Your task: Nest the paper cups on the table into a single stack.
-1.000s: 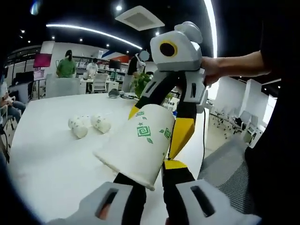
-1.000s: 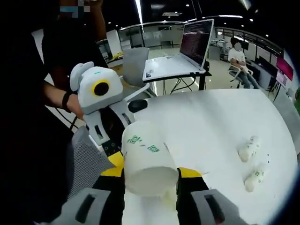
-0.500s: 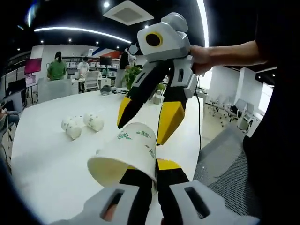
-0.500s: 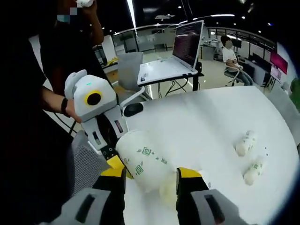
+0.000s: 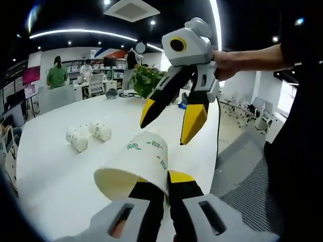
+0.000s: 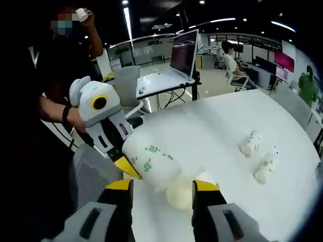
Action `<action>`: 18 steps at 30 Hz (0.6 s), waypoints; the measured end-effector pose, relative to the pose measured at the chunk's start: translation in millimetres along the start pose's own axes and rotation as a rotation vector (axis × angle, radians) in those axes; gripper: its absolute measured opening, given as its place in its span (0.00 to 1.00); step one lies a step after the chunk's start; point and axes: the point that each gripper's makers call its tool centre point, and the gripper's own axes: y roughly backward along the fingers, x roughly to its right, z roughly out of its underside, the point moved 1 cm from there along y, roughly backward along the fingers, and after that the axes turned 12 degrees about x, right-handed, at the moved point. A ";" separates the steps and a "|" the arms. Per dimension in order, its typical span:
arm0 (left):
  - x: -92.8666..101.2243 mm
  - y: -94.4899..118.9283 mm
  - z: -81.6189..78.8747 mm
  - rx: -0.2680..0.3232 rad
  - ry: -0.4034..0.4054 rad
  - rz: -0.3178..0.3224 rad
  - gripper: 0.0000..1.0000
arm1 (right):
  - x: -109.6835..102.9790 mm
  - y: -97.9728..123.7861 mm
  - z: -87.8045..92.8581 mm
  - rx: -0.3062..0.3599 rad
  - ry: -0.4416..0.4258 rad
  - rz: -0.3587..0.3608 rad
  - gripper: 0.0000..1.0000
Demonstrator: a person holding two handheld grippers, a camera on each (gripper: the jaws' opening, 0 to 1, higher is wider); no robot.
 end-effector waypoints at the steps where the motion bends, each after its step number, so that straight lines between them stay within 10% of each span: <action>1: -0.2 -0.6 -0.2 -0.003 -0.001 0.001 0.00 | 0.3 3.5 1.9 0.003 -0.005 0.012 0.47; 18: -5.4 -17.8 -3.6 -0.083 -0.004 0.025 0.00 | 10.5 43.0 26.5 0.064 -0.054 0.184 0.65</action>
